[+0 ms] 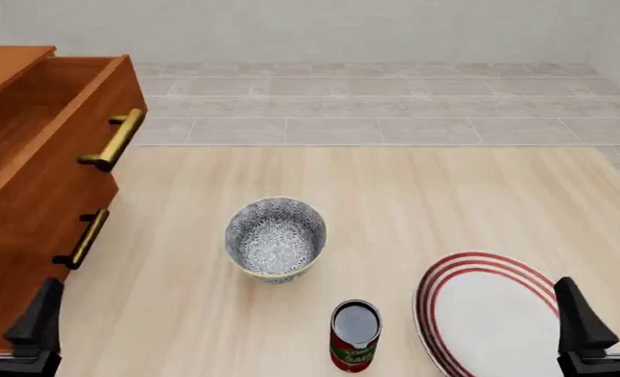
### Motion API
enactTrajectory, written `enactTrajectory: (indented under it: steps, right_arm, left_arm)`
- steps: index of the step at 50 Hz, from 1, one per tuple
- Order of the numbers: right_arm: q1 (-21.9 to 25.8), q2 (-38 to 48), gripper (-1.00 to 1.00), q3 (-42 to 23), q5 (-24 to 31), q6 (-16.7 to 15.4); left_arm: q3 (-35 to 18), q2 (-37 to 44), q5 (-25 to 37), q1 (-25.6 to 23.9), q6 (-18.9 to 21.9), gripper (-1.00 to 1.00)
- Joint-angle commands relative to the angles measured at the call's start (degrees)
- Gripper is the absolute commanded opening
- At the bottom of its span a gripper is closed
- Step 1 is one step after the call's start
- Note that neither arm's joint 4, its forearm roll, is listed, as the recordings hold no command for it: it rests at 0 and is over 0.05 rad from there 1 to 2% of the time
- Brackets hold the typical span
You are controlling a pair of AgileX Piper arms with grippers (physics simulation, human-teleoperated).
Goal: Put the bowl on top of the cabinet.
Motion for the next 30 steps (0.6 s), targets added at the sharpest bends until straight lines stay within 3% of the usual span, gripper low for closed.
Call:
enactTrajectory:
  steps: [1,22,30]
  right_arm:
    - [0.0,-1.0,1.00,-0.2,1.0,-0.1]
    - [0.3,-1.0,1.00,-0.3,1.0,-0.8]
    - [0.2,-0.6,1.00,-0.2,0.5,-0.7]
  left_arm:
    - [-0.5,-1.4,0.8,-1.0,0.6,1.00]
    - [-2.4,-1.3,2.0,-1.6,0.9,1.00]
    - [-9.3,-1.4,7.4,-4.5,-0.6,1.00]
